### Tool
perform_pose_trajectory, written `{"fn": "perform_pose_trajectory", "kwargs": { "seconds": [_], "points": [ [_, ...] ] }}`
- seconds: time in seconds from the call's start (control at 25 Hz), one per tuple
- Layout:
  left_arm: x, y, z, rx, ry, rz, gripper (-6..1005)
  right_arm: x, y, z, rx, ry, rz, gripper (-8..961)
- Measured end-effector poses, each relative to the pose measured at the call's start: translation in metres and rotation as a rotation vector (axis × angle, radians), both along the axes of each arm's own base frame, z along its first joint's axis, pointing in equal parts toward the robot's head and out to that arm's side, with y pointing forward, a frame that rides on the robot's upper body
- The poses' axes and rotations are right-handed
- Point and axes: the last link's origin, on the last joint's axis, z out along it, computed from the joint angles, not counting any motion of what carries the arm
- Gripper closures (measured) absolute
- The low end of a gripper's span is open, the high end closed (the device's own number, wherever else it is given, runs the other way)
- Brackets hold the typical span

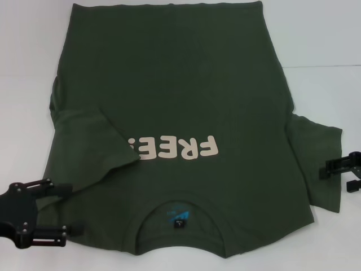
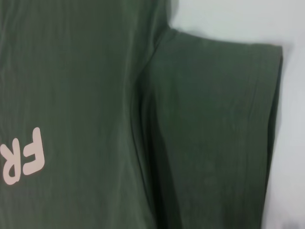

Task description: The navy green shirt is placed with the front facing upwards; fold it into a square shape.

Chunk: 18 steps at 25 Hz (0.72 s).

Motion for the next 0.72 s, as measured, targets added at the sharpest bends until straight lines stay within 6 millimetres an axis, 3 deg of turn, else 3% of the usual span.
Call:
{"fn": "perform_pose_trajectory", "kwargs": {
  "seconds": [0.72],
  "points": [
    [0.0015,0.0028,-0.0010,0.004,0.001,-0.003,86,-0.0001,0.0017,-0.0051,0.003,0.007,-0.003,73]
  ]
}}
